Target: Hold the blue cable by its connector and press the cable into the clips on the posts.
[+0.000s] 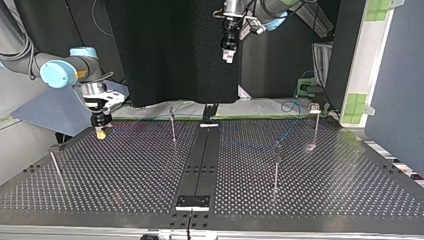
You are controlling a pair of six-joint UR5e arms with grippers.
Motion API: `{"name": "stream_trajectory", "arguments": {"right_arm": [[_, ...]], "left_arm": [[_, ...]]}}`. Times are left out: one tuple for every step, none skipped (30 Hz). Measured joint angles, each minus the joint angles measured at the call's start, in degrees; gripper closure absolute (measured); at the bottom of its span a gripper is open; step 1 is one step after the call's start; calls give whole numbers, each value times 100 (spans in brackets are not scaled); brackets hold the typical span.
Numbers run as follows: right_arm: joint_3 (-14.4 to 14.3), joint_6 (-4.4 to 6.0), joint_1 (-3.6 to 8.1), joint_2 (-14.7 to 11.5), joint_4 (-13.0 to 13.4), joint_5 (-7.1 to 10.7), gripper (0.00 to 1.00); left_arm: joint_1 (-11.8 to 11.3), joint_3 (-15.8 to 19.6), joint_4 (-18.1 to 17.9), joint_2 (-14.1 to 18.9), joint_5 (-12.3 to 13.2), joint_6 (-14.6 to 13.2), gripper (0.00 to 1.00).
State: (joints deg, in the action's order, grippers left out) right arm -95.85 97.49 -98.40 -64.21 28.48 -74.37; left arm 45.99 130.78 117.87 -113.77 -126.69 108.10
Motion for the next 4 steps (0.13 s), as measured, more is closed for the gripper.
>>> {"name": "stream_trajectory", "arguments": {"right_arm": [[0,0,0,0,0,0,100],[0,0,0,0,1,0,100],[0,0,0,0,0,0,100],[0,0,0,0,0,0,100]], "left_arm": [[0,0,0,0,0,0,0],[0,0,0,0,0,0,0],[0,0,0,0,0,0,0],[0,0,0,0,0,0,0]]}}
